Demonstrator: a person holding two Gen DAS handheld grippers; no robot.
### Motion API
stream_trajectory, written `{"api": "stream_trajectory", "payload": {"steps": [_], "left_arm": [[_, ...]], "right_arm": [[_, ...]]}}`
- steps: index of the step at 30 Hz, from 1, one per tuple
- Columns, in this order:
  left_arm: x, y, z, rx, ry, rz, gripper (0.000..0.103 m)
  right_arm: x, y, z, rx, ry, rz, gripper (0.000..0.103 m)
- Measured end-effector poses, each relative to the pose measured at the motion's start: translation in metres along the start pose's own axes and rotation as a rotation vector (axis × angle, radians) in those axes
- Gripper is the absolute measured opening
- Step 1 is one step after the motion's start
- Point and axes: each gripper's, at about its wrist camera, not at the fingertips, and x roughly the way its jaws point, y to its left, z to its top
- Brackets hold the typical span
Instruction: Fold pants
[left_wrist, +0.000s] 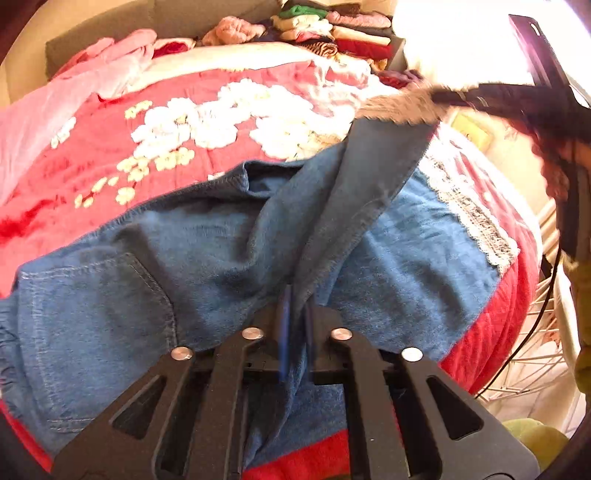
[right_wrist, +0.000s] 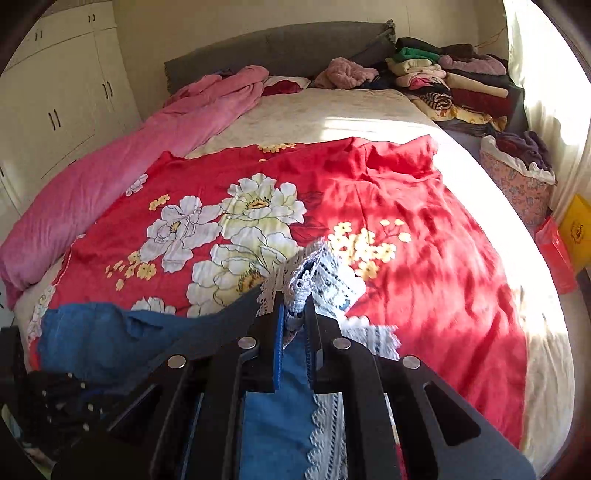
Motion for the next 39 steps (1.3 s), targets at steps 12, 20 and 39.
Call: {"api": "stream_trajectory", "payload": {"steps": [12,20,39], "left_arm": [[-0.023,-0.029,-0.021,0.17,0.021,0.036,0.0],[-0.006,-0.038,-0.033,0.214,0.1,0.008,0.004],[-0.085,0.153,-0.041,-0.42,-0.031,0.4,0.088]], "right_arm": [[-0.049,-0.016,-0.1,0.051,0.12,0.043,0.009],[-0.032,-0.044,-0.143,0.153,0.199,-0.006,0.019],[-0.014,0.014,-0.118,-0.064,0.135,0.053,0.041]]}}
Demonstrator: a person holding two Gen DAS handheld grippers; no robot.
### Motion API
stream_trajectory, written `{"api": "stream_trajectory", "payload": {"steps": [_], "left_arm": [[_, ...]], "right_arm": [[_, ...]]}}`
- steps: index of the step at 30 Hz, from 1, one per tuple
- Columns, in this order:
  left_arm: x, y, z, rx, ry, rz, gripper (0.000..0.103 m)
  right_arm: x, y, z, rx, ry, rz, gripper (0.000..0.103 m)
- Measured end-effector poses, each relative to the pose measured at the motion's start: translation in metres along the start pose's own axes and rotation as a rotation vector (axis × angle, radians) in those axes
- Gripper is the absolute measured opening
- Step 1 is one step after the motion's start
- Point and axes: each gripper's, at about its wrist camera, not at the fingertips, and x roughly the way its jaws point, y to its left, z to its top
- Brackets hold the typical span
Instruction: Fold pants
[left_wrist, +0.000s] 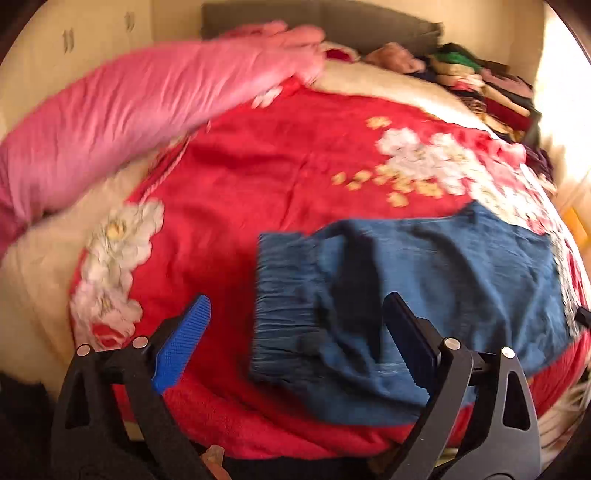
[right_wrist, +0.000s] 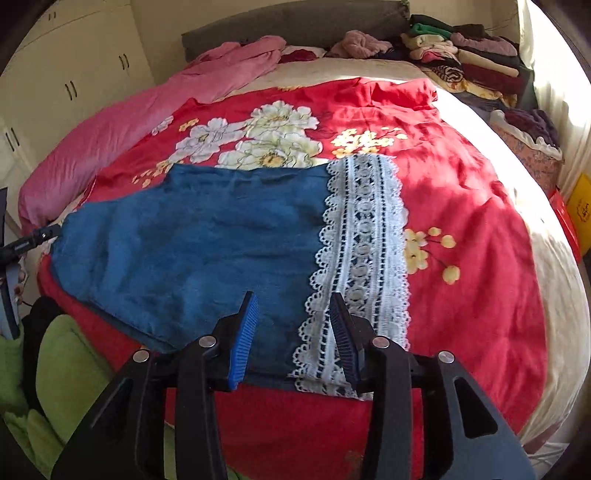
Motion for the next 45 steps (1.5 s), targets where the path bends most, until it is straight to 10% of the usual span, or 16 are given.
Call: {"api": "stream_trajectory", "payload": {"steps": [1,2,3,6,19,22,31,39,45], "left_arm": [[0.012,0.001,-0.001,-0.006,0.028,-0.014,0.084],[0.019,-0.001,-0.003,0.001,0.043,-0.032,0.052],[0.025,-0.005,-0.005,0.006,0.057,-0.054,0.043],[0.016,0.001,0.001,-0.018,0.013,-0.046,0.036],[-0.042,-0.029,0.009,0.093,-0.147,-0.023,0.055],[-0.033,-0.086,0.0,0.214,-0.084,-0.191,0.062],[0.031,-0.148,-0.033,0.407,0.099,-0.179,0.068],[0.013,-0.149,0.025,0.35,-0.011,-0.22,0.068],[0.04,-0.178,0.067,0.344,-0.002,-0.243,0.068]], "right_arm": [[0.004,0.0,0.0,-0.005,0.012,0.0,0.042],[0.01,0.001,-0.001,-0.014,0.037,-0.007,0.042],[0.014,-0.001,-0.003,-0.02,0.057,-0.025,0.042],[0.017,-0.011,-0.011,-0.021,0.11,-0.064,0.042],[-0.009,0.003,-0.001,-0.056,0.004,-0.008,0.042],[0.0,0.006,0.001,-0.057,0.018,-0.001,0.042],[0.008,-0.013,-0.021,-0.009,0.107,-0.001,0.042],[-0.016,-0.063,0.053,0.099,-0.101,0.018,0.049],[0.037,-0.115,0.102,0.22,-0.038,0.072,0.049]]}}
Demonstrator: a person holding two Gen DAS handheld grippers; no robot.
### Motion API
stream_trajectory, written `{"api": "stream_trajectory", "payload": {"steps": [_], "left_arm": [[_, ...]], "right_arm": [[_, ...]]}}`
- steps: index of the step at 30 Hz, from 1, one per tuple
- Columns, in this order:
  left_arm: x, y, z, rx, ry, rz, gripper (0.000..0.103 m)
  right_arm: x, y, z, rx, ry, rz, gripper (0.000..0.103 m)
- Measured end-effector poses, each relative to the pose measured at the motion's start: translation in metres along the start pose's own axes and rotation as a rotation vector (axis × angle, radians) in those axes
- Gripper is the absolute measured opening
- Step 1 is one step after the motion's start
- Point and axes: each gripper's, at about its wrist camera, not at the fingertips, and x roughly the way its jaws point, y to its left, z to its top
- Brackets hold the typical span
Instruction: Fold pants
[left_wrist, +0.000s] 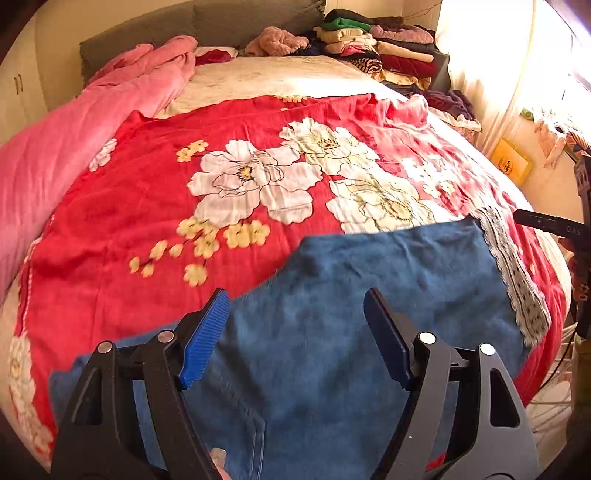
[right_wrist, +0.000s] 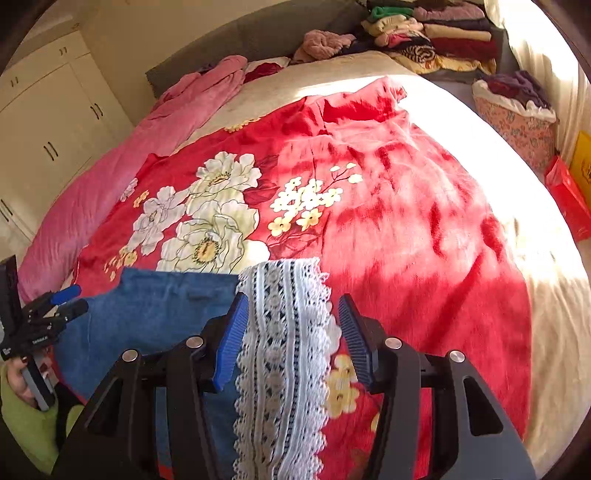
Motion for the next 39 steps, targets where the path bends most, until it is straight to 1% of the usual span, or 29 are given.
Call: {"api": "stream_trajectory", "payload": {"steps": [2,5,6,7,8,9,10,11,12,14,17,19,20,21,22,24,25,27,30,31,32,33,34,35,36,37,38,39], "left_arm": [[0.019,0.001,0.009,-0.007,0.024,-0.004,0.068],[0.049,0.005,0.016,-0.016,0.063,-0.002,0.068],[0.061,0.007,0.016,-0.025,0.081,-0.01,0.068],[0.068,0.009,0.016,-0.035,0.094,-0.022,0.068],[0.075,0.01,0.015,-0.045,0.114,-0.033,0.06],[0.081,0.011,0.013,-0.049,0.132,-0.038,0.049],[0.084,0.008,0.009,-0.041,0.135,-0.046,0.033],[0.083,0.003,0.007,-0.028,0.131,-0.059,0.01],[0.08,-0.002,0.006,-0.013,0.129,-0.07,0.006],[0.067,-0.013,0.008,0.037,0.102,-0.034,0.005],[0.049,-0.016,0.021,0.057,0.035,-0.003,0.005],[0.048,-0.017,0.031,0.064,0.027,0.006,0.005],[0.053,-0.018,0.034,0.064,0.031,0.012,0.005],[0.059,-0.02,0.035,0.072,0.037,0.023,0.005],[0.069,-0.025,0.033,0.093,0.052,0.055,0.005],[0.087,-0.024,0.024,0.092,0.088,0.07,0.005],[0.092,-0.024,0.021,0.083,0.093,0.067,0.005],[0.095,-0.022,0.017,0.083,0.077,0.068,0.007],[0.091,-0.02,0.017,0.091,0.069,0.078,0.015],[0.089,-0.017,0.017,0.082,0.072,0.081,0.021],[0.087,-0.015,0.017,0.072,0.075,0.081,0.027],[0.082,-0.01,0.017,0.051,0.077,0.075,0.029],[0.078,-0.008,0.016,0.039,0.076,0.068,0.032],[0.07,-0.003,0.012,0.024,0.069,0.063,0.035],[0.063,0.0,0.009,0.014,0.065,0.063,0.038],[0.057,0.003,0.006,0.006,0.059,0.06,0.044],[0.05,0.006,0.004,-0.006,0.053,0.053,0.052],[0.04,0.012,0.0,-0.029,0.043,0.039,0.055]], "right_arm": [[0.016,-0.005,0.007,0.007,0.027,0.016,0.049],[0.035,-0.005,0.006,-0.001,0.066,0.029,0.049],[0.039,-0.004,0.004,-0.007,0.077,0.032,0.049],[0.044,-0.003,0.001,-0.016,0.089,0.035,0.047],[0.048,0.0,-0.003,-0.037,0.103,0.045,0.036],[0.05,0.003,-0.007,-0.062,0.108,0.043,0.033],[0.05,0.006,-0.011,-0.09,0.102,0.037,0.029],[0.049,0.009,-0.012,-0.103,0.095,0.039,0.022],[0.044,0.011,-0.013,-0.113,0.085,0.043,0.019],[0.029,0.019,-0.012,-0.157,0.037,0.026,0.017],[0.007,0.028,0.001,-0.225,-0.045,0.005,0.016],[0.006,0.035,0.011,-0.287,-0.069,-0.06,0.016],[0.011,0.038,0.016,-0.317,-0.067,-0.103,0.016],[0.017,0.039,0.017,-0.332,-0.057,-0.128,0.016],[0.027,0.042,0.019,-0.351,-0.037,-0.156,0.016],[0.048,0.042,0.014,-0.386,0.006,-0.203,0.016],[0.058,0.039,0.01,-0.391,0.028,-0.215,0.017],[0.07,0.033,0.004,-0.376,0.045,-0.218,0.018],[0.072,0.035,0.001,-0.379,0.028,-0.248,0.023],[0.069,0.037,0.001,-0.394,0.021,-0.278,0.03],[0.065,0.04,0.002,-0.406,0.009,-0.316,0.043],[0.058,0.04,0.002,-0.408,0.001,-0.328,0.046],[0.05,0.039,0.002,-0.394,-0.009,-0.319,0.046],[0.041,0.039,0.001,-0.376,-0.021,-0.305,0.051],[0.032,0.038,-0.001,-0.358,-0.036,-0.29,0.053],[0.022,0.038,-0.004,-0.342,-0.051,-0.28,0.058],[0.012,0.037,-0.009,-0.329,-0.063,-0.268,0.059],[0.004,0.037,-0.015,-0.319,-0.071,-0.259,0.059]]}}
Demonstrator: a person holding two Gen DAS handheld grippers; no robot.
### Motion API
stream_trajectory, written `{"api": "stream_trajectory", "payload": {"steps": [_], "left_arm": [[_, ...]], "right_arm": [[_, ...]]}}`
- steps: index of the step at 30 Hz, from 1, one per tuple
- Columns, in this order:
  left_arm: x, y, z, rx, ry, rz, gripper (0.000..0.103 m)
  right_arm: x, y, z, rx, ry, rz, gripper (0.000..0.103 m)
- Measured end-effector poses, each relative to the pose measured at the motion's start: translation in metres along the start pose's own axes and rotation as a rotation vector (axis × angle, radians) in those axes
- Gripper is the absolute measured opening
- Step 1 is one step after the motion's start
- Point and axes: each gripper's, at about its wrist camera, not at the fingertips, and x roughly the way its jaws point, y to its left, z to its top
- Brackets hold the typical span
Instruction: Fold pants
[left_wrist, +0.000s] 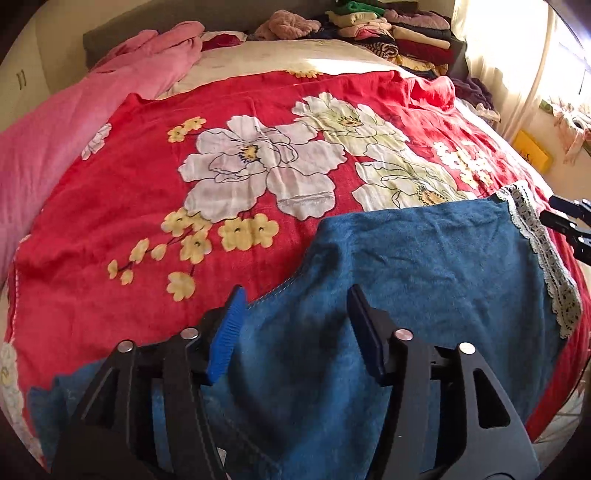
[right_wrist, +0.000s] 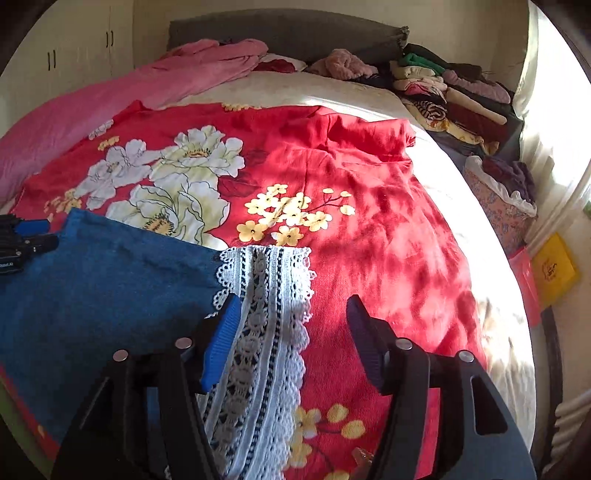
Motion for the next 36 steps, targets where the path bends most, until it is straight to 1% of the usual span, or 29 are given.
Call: {"api": "stream_trajectory", "payload": {"steps": [1,2,4,7,9,13,16,17,18,20,21,22,23,25,26,30,34,36], "left_arm": [[-0.007,0.004,-0.003,-0.014,-0.01,-0.013,0.062],[-0.015,0.007,-0.006,-0.027,-0.02,-0.021,0.064],[-0.034,0.011,-0.015,-0.036,-0.052,-0.029,0.066],[-0.057,0.015,-0.03,-0.045,-0.091,-0.013,0.069],[-0.067,0.018,-0.04,-0.048,-0.098,-0.002,0.07],[-0.075,0.028,-0.066,-0.055,-0.067,0.051,0.071],[-0.069,0.032,-0.085,-0.059,-0.011,0.061,0.071],[-0.066,0.033,-0.091,-0.054,0.007,0.078,0.071],[-0.061,0.033,-0.097,-0.05,0.032,0.1,0.071],[-0.056,0.033,-0.105,-0.041,0.059,0.114,0.071],[-0.053,0.032,-0.108,-0.034,0.07,0.12,0.071],[-0.051,0.034,-0.108,-0.037,0.071,0.12,0.071],[-0.05,0.037,-0.109,-0.049,0.074,0.122,0.071],[-0.051,0.041,-0.109,-0.062,0.075,0.116,0.07],[-0.052,0.042,-0.109,-0.062,0.076,0.117,0.07],[-0.052,0.043,-0.11,-0.069,0.082,0.107,0.069],[-0.05,0.046,-0.11,-0.084,0.087,0.089,0.07],[-0.051,0.046,-0.11,-0.084,0.084,0.09,0.069]], "right_arm": [[-0.009,-0.001,-0.007,0.013,-0.005,0.006,0.059],[-0.016,-0.003,-0.013,0.026,-0.008,0.011,0.059],[-0.028,-0.005,-0.027,0.06,0.0,0.025,0.059],[-0.043,-0.005,-0.047,0.101,0.011,0.056,0.059],[-0.051,-0.006,-0.058,0.13,0.022,0.079,0.059],[-0.058,-0.002,-0.073,0.176,0.054,0.122,0.059],[-0.055,-0.001,-0.081,0.201,0.076,0.132,0.059],[-0.051,-0.001,-0.082,0.214,0.088,0.139,0.059],[-0.047,-0.001,-0.084,0.23,0.103,0.149,0.059],[-0.038,0.0,-0.089,0.255,0.133,0.187,0.058],[-0.033,0.001,-0.091,0.258,0.143,0.218,0.057],[-0.03,0.004,-0.093,0.251,0.15,0.235,0.043],[-0.029,0.006,-0.094,0.234,0.151,0.227,0.03],[-0.034,0.008,-0.095,0.208,0.14,0.225,0.021],[-0.039,0.008,-0.095,0.2,0.135,0.216,0.018],[-0.048,0.009,-0.101,0.175,0.148,0.178,0.018],[-0.043,0.026,-0.106,0.088,0.165,0.078,0.021],[-0.044,0.032,-0.104,0.055,0.165,0.031,0.024]]}}
